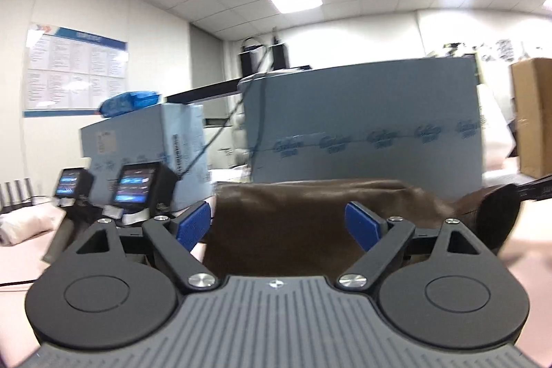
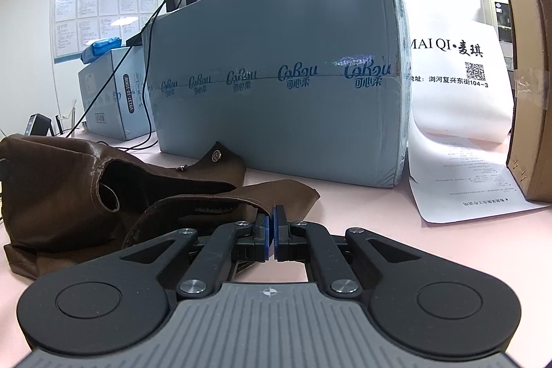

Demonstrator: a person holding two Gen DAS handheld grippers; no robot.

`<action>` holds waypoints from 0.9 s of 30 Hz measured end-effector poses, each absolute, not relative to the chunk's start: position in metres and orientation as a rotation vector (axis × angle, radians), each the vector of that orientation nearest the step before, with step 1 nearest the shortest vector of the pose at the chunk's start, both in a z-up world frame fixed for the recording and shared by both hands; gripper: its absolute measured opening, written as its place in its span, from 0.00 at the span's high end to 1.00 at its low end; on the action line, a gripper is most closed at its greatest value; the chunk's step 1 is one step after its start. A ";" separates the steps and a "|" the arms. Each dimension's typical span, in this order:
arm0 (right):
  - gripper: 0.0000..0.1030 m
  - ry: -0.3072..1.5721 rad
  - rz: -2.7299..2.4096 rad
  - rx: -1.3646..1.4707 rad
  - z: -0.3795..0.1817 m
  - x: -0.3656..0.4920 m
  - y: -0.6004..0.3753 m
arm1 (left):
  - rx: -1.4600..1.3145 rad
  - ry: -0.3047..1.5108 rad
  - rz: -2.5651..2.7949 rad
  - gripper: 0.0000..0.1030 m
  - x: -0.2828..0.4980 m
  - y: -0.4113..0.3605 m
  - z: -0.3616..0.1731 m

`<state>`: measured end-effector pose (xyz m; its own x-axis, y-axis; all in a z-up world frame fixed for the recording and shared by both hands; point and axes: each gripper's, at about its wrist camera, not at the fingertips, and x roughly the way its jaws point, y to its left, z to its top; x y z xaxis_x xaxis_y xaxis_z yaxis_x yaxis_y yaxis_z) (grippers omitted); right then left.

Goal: Fold clothes

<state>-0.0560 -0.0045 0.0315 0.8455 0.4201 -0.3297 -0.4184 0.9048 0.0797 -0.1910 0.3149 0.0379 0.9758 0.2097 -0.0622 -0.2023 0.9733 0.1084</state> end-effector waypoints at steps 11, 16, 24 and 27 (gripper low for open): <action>0.97 0.341 0.428 0.011 0.031 -0.057 -0.004 | 0.016 0.255 0.212 0.87 -0.161 0.321 0.037; 0.97 0.318 0.406 0.021 0.034 -0.059 -0.006 | 0.050 0.262 0.263 0.94 -0.144 0.309 0.047; 0.97 0.198 0.266 0.014 0.073 -0.076 -0.059 | 0.092 0.210 0.224 0.94 -0.122 0.269 0.091; 0.97 0.159 0.195 0.001 0.089 -0.088 -0.097 | 0.106 0.175 0.172 0.94 -0.113 0.239 0.103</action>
<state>-0.0879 -0.0970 0.0890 0.9685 0.1930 -0.1574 -0.1928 0.9811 0.0167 -0.1127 0.2386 0.1028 0.9701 0.1793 -0.1636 -0.1609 0.9797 0.1198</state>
